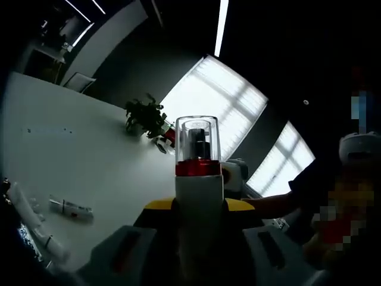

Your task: Arrange the skincare products in the storage area until every visible bottle or jar stands upright without overlapping.

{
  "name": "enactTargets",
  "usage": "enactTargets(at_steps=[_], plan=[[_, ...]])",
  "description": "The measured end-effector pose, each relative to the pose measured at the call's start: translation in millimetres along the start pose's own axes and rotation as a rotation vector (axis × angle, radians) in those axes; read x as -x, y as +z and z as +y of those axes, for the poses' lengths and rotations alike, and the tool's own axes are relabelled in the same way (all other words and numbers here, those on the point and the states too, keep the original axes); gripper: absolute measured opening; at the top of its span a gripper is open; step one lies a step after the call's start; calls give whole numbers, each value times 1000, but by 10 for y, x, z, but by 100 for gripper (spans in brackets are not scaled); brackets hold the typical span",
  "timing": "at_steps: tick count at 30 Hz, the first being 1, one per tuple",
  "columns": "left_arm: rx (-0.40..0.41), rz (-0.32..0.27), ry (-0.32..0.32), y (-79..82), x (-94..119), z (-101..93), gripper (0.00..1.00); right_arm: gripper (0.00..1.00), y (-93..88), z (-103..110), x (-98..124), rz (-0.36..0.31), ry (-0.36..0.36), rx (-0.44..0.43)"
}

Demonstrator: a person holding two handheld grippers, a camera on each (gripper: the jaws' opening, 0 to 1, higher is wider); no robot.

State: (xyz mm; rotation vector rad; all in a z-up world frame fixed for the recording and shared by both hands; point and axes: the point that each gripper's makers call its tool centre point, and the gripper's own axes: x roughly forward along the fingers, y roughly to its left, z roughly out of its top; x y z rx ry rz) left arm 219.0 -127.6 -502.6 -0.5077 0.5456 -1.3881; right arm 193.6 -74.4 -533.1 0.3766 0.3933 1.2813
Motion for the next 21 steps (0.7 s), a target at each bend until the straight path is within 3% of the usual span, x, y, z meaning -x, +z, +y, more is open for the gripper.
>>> enactTargets(at_steps=[6,16,18,19,21], plan=[[-34,4,16,-8,-32,10,33,31,-21,-63,48,39,19,-2],[-127,19,33,104,-61,-47,28,29,88,-111,97,36,24,109],[-130,-20,1,209,-64,-111,25,29,78,-149,97,53,8,157],[-130,-24,14,238,-50,-84,26,29,70,-159,98,62,0,184],[-170,2,25,245,-35,-64,26,29,80,-158,99,59,4,171]])
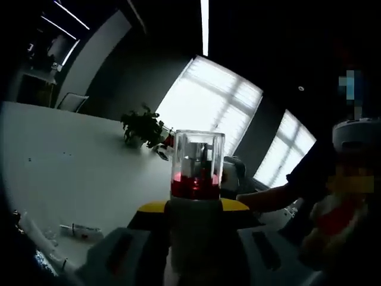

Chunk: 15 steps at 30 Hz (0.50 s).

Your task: Arrange the skincare products in the storage area until every visible bottle or jar stands upright without overlapping.

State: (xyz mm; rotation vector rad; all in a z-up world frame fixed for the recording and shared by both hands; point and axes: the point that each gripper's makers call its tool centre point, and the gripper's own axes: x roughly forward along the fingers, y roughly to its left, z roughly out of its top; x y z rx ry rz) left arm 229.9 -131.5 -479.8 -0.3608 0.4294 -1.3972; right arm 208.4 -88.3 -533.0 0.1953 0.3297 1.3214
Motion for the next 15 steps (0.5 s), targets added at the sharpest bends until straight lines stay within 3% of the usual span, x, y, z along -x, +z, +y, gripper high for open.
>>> enactTargets(at_steps=[2,9,15], plan=[[-16,8,6,16,3,7,25,29,10,-30,2,-5,-8,9],[-139,116,45,2,-2,74,25,29,-25,-124,-27,5,-38,60],[-243,161,98,-77,11,126,25,29,-148,-248,-43,42,-93,160]])
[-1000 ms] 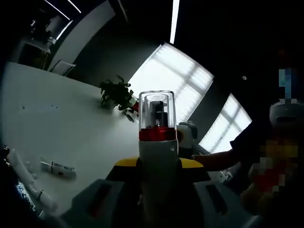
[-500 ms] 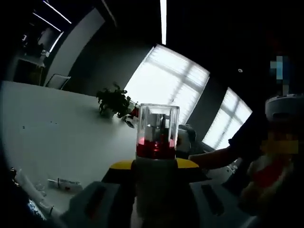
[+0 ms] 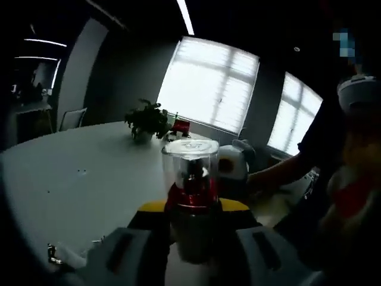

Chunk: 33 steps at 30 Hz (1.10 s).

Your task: Arrange the skincare products in the storage area until every visible bottle or jar stands upright without overlapping.

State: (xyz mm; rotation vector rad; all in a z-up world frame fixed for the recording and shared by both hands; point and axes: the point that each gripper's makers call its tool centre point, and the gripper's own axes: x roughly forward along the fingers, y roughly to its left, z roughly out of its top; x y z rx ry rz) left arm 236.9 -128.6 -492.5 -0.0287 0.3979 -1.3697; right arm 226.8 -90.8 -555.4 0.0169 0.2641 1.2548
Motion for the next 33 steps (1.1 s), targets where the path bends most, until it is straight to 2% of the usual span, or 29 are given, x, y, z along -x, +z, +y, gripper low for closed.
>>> enactTargets(at_steps=[1,5,9,17,27,33], plan=[[-32,6,7,-22,26,43,25,29,-30,-20,-2,14,-15,35],[-132,58,42,-185,-40,-24,25,29,-195,-82,-23,70,-66,157],[-142,86,55,-341,-76,-6,25,30,-336,-78,-83,78,-60,159],[-155,164,60,-741,-165,80,24,30,-740,-174,-168,177,-106,223],[-155,239,22,-1116,-285,130,24,30,-1148,-222,-221,246,-119,209],[-150,273,22,-1360,-342,285,24,30,-1368,-281,-262,278,-117,194]])
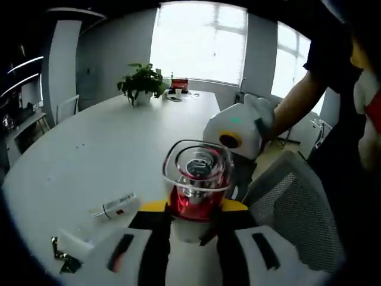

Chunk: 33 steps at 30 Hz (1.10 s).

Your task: Arrange the skincare products in the storage area until every visible bottle or jar stands upright without overlapping.

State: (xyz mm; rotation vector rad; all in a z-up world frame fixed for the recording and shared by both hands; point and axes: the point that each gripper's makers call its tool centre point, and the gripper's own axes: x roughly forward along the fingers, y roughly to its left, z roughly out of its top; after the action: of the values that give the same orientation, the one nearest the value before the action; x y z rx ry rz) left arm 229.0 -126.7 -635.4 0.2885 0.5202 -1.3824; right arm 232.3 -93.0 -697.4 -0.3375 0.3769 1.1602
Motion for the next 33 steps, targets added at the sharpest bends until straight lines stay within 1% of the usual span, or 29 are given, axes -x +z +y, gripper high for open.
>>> enactTargets(at_steps=[5,15,20,27,32,33], plan=[[-9,32,-4,-148,-78,33,24,31,-154,-10,-42,26,-4,-2],[-19,58,-26,-280,-227,34,24,31,-348,-17,-22,64,-5,1],[-23,66,-33,-279,-295,36,24,31,-417,-62,-3,84,-11,7],[-31,49,-28,-226,-346,90,24,31,-435,-145,7,85,-12,-8],[-52,40,-32,-187,-404,131,25,31,-459,-224,22,79,-16,1],[-66,39,-33,-176,-420,136,25,31,-468,-250,25,78,-17,5]])
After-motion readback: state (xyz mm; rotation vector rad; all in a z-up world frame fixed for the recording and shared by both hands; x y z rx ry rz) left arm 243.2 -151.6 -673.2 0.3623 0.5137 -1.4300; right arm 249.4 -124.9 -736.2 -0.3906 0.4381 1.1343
